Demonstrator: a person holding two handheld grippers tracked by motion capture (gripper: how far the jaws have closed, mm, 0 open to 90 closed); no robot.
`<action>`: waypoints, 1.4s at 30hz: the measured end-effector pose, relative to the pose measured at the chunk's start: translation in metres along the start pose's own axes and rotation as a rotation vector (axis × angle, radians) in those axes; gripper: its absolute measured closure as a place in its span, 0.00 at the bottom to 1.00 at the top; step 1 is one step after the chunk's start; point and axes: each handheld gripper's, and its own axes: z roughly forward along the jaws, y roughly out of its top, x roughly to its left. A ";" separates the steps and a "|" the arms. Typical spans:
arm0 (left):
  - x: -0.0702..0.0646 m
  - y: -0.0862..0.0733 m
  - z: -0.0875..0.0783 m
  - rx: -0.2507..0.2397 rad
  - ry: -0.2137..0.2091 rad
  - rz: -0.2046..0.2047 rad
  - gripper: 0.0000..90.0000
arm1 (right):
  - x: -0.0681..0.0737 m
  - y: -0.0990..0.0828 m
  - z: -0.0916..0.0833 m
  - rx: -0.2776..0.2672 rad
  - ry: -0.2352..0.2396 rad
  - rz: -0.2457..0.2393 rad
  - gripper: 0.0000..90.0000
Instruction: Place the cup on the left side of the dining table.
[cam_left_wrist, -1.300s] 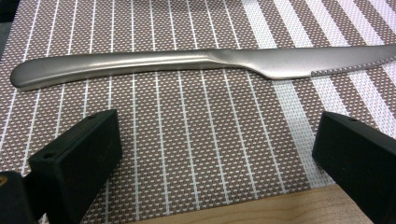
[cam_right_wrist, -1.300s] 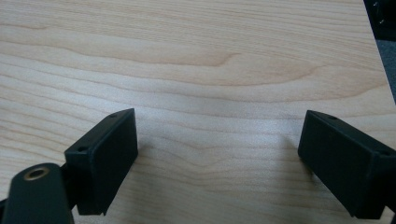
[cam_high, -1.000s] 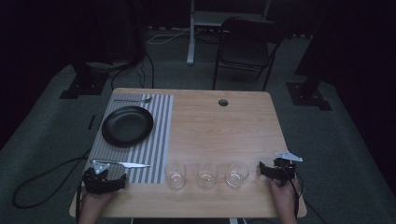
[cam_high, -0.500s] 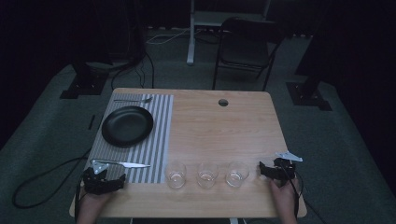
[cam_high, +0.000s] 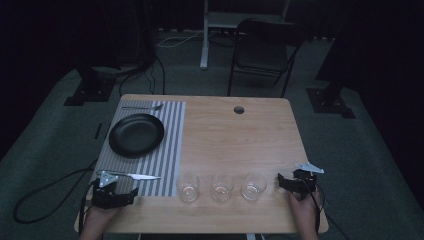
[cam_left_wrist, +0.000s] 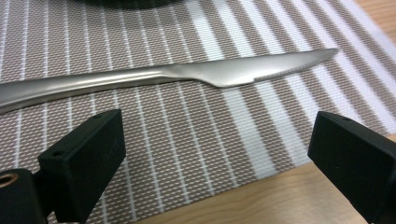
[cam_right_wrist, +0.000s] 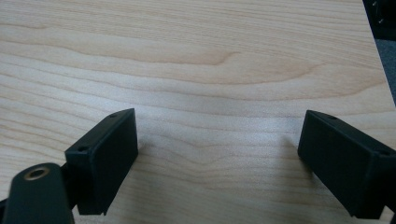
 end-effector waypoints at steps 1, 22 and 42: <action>0.000 0.001 -0.001 -0.003 0.000 0.001 0.05 | 0.000 0.000 0.000 0.000 0.000 0.000 0.13; -0.022 0.023 -0.020 -0.059 -0.124 0.084 0.06 | 0.000 0.000 0.000 0.000 0.000 0.000 0.13; -0.058 0.061 -0.041 -0.115 -0.234 0.229 0.06 | 0.000 0.000 0.000 0.000 0.000 0.000 0.13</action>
